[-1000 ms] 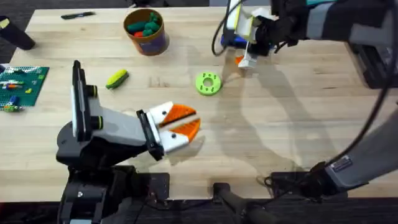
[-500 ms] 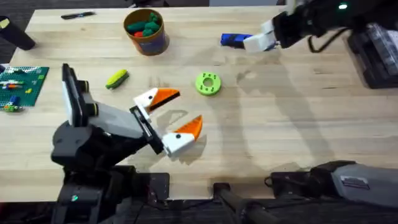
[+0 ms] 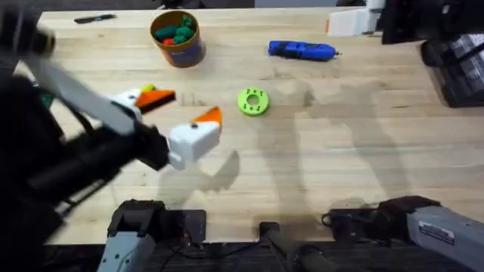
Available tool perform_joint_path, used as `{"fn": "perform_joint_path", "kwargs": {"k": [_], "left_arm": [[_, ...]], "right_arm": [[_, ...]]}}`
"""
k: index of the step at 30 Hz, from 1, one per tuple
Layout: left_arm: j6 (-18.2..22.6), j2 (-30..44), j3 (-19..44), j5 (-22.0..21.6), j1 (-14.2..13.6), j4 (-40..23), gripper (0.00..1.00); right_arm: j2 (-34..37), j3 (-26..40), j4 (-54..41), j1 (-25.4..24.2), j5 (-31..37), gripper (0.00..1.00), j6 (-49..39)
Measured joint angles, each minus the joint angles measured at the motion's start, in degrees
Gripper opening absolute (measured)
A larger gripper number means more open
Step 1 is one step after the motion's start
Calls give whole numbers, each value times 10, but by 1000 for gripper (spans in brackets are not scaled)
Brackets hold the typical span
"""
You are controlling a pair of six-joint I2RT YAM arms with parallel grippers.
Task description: Pick up the gripper from the table and insert it into the empty holder that is missing its gripper. Then pick up a screw, insert it into the mounting hole, and use the screwdriver to tighten it. Finally, clean up the table by picking up the vegetable and placing it into the bucket.
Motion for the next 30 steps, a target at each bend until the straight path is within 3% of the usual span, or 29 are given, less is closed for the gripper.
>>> {"fn": "perform_joint_path", "kwargs": {"k": [6, 8, 13, 21, 22, 23, 26, 27, 30], "left_arm": [[117, 214, 184, -112, 0, -188, 986], [146, 282, 233, -149, 0, -215, 986], [181, 414, 299, -205, 0, -204, 986], [216, 541, 303, -346, 8, -172, 986], [230, 553, 303, -356, 15, -170, 986], [272, 589, 303, -374, 44, -154, 986], [306, 628, 303, -375, 84, -119, 985], [331, 663, 303, -375, 122, -79, 985], [363, 695, 303, -375, 152, -50, 985]], "right_arm": [[0, 0, -2, -24, 0, 994, 11], [0, 0, -2, -25, 0, 994, 11], [0, 0, -2, -25, 0, 994, 11], [0, 0, -2, -25, 0, 993, 11], [0, 0, -2, -25, 0, 993, 11], [0, 0, -2, -25, 0, 993, 11], [0, 0, -2, -25, 0, 994, 11], [0, 0, -2, -25, 0, 994, 11], [0, 0, -2, -25, 0, 994, 11]]}}
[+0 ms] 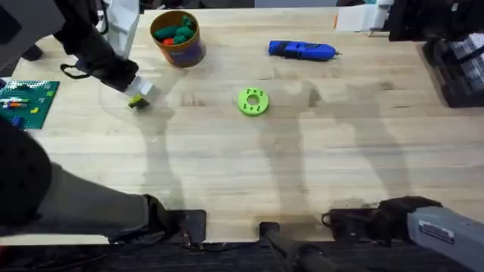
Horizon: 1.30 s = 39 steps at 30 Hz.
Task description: Pick up the gripper from the table and insert it into the empty holder that is missing its gripper. Then pick up a screw, insert it into the mounting hole, and use the screwdriver to tighten it. Finally, clean up the table by picking up the vegetable and placing it into the bucket.
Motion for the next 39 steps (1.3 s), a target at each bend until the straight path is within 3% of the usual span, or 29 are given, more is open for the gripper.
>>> {"fn": "perform_joint_path", "kwargs": {"k": [3, 8, 20, 23, 25, 28, 30, 32, 39], "left_arm": [[30, 26, 0, 1, 14, 34, 985], [59, 62, 0, 22, 15, 64, 985], [72, 117, 3, 49, 15, 78, 958], [74, 120, 3, 59, 15, 72, 840], [74, 122, 4, 66, 15, 71, 703], [71, 124, 5, 71, 14, 77, 382], [69, 125, 7, 75, 14, 79, 81], [65, 126, 8, 75, 13, 81, 26], [52, 127, 11, 69, 13, 80, 34]], "right_arm": [[0, 0, 0, 0, 0, 994, 0], [0, 0, 0, 0, 0, 994, 0], [0, 0, 0, 0, -2, 994, 0], [0, 0, 0, 0, -2, 994, 0], [0, 0, 0, 0, -2, 994, 0], [0, 0, 0, 0, -2, 994, 0], [0, 0, 0, 0, -2, 994, 0], [0, 0, 0, 0, -2, 995, 0], [0, 0, 0, 0, -2, 994, 0]]}}
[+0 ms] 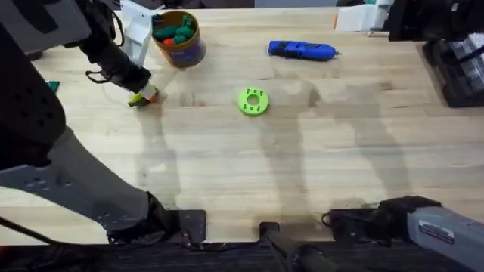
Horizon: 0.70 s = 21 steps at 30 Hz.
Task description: Pick up the gripper from the table and insert it into the empty holder that is missing its gripper. Then pick up a screw, insert it into the mounting hole, and use the screwdriver to tighten it. Finally, clean up the table by picking up the vegetable and placing it into the bucket.
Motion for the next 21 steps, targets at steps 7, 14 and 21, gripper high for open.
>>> {"fn": "perform_joint_path", "kwargs": {"k": [7, 14, 21], "left_arm": [[-102, 32, 115, -29, 1, -20, 34], [-174, 31, 242, -8, 1, -55, 34], [-233, 31, 293, 101, 1, -34, 34]], "right_arm": [[0, 0, 0, 0, 0, 993, 0], [0, 0, 0, 0, 0, 993, 0], [0, 0, 0, 0, 0, 993, 0]]}}
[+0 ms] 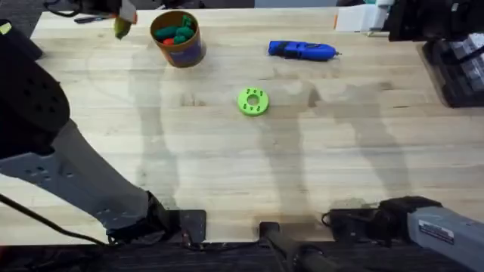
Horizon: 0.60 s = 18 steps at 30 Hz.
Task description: Pick up the gripper from the table and insert it into the empty holder that is missing its gripper. Then pick up a screw, insert it into the mounting hole, and use the screwdriver to tighten it. Finally, clean up the table by picking up the vegetable and placing it into the bucket.
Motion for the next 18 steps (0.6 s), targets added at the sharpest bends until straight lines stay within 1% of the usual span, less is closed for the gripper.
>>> {"fn": "perform_joint_path", "kwargs": {"k": [2, 3, 6, 8, 12, 18], "left_arm": [[-17, 0, 1, 49, 0, 8, 34], [-34, 0, 1, 112, 0, 23, 34], [-44, 0, 1, 150, -1, 36, 34], [-49, 0, 1, 164, -4, 46, 34], [-51, 1, 1, 177, -14, 59, 34], [-53, 34, 2, 182, -50, 63, 34]], "right_arm": [[0, 0, 0, 0, 0, 993, 0], [0, 0, 0, 0, 0, 993, 0], [0, 0, 0, 0, 0, 993, 0], [0, 0, 0, 0, 0, 993, 0], [0, 0, 0, 0, 0, 993, 0], [0, 0, 0, 0, 0, 993, 0]]}}
